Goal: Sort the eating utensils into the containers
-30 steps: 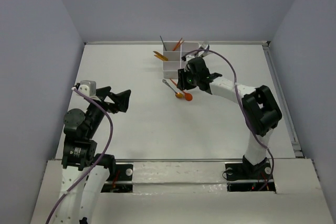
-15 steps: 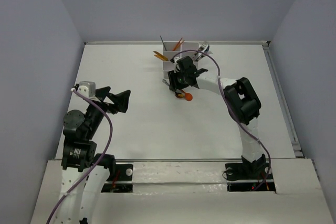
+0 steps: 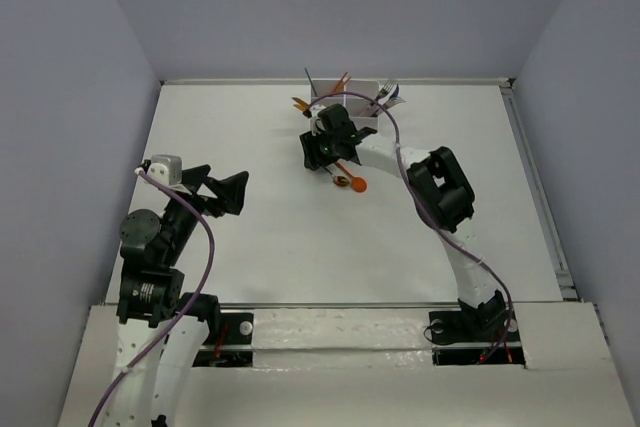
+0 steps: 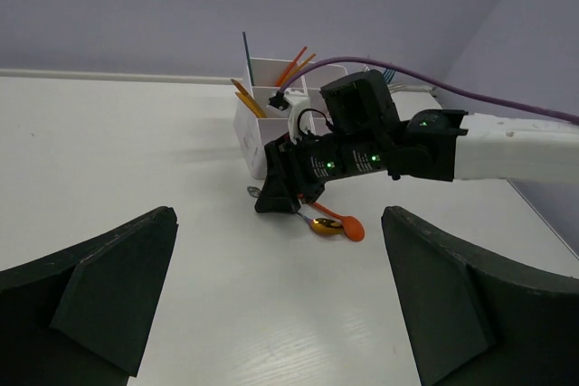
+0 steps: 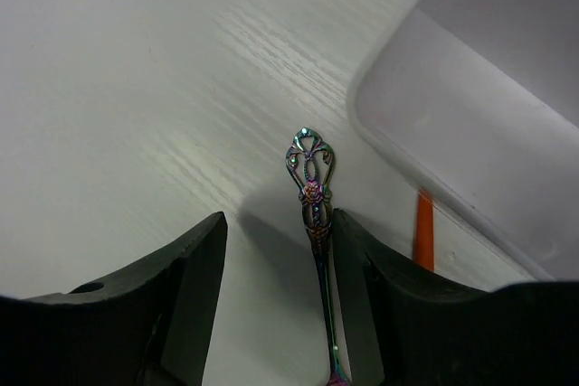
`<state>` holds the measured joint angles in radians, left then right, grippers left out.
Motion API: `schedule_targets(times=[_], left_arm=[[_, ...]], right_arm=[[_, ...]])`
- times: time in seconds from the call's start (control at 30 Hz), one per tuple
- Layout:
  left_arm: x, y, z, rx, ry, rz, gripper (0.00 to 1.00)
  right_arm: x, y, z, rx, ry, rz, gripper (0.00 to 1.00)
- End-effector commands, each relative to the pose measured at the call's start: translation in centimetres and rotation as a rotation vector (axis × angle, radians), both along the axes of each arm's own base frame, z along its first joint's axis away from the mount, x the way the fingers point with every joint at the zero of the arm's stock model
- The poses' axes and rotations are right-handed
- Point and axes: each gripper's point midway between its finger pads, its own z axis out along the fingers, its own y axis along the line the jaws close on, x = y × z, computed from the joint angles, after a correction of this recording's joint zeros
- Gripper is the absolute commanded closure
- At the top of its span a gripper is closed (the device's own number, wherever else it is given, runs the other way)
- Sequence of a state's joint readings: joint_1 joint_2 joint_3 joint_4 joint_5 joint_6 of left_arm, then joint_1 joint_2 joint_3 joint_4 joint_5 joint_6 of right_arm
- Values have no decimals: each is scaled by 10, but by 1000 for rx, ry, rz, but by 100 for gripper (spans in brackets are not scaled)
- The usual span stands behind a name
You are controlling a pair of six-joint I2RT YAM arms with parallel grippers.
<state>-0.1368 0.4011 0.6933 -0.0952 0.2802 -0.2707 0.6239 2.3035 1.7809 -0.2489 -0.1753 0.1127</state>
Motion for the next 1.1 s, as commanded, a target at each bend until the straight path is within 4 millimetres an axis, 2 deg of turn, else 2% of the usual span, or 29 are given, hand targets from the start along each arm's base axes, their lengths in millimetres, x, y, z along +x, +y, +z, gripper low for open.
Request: schedule_targets(times=[0.0, 0.1, 0.17, 0.23, 0.27, 0.3, 0.33, 0.37, 0.4, 0.43, 0.47, 0.5, 0.53, 0.63, 0.67, 0.8, 0.9, 0.93, 1.0, 1.03, 1.07], left_arm=[[-1, 0, 8, -2, -40, 0, 1], [-1, 0, 9, -3, -42, 2, 1], [-1, 0, 9, -3, -43, -1, 1], [-1, 0, 10, -3, -45, -1, 1], [-1, 0, 9, -3, -43, -1, 1], [-1, 0, 9, -3, -43, -1, 1], [-2, 0, 10, -3, -46, -1, 1], [-2, 0, 10, -3, -48, -3, 1], [-3, 0, 11, -4, -51, -3, 1], [-2, -1, 10, -5, -50, -5, 1], [-3, 0, 10, -5, -50, -3, 1], [-3, 0, 11, -5, -50, -3, 1], [-2, -1, 11, -3, -51, -5, 1], [-2, -1, 10, -5, -50, -6, 1], [-2, -1, 10, -4, -49, -6, 1], [-2, -1, 11, -5, -52, -6, 1], [-2, -1, 10, -6, -48, -6, 1], [-2, -1, 10, -6, -50, -6, 1], [-2, -1, 9, -4, -47, -8, 1], [-2, -1, 9, -4, -46, -6, 1], [-2, -1, 9, -6, -47, -8, 1]], right_arm=[[-26, 30, -15, -6, 42, 123, 44], [-49, 45, -16, 2, 44, 190, 45], [-70, 51, -27, -13, 66, 223, 46], [-80, 52, -25, -21, 58, 221, 47], [-83, 49, -26, -22, 64, 211, 48], [-100, 44, -39, -36, 108, 202, 48], [-109, 45, -28, -17, 102, 200, 48], [-111, 46, -26, 18, 107, 174, 48], [-135, 41, -30, 15, 131, 187, 48], [-147, 39, -40, 6, 156, 192, 47], [-154, 40, -30, 25, 142, 193, 46], [-171, 31, -41, -1, 164, 204, 44], [-183, 34, -34, 2, 156, 228, 44], [-204, 21, -40, -41, 179, 250, 42], [-212, 21, -32, -44, 177, 263, 41], [-218, 7, -17, -42, 158, 245, 35], [-210, 0, 0, -56, 112, 196, 34], [-204, -2, 12, -53, 83, 161, 34], [-195, -6, 26, -57, 53, 95, 40], [-185, -18, 26, -99, 32, 9, 43], [-179, -21, 30, -107, 17, -36, 46]])
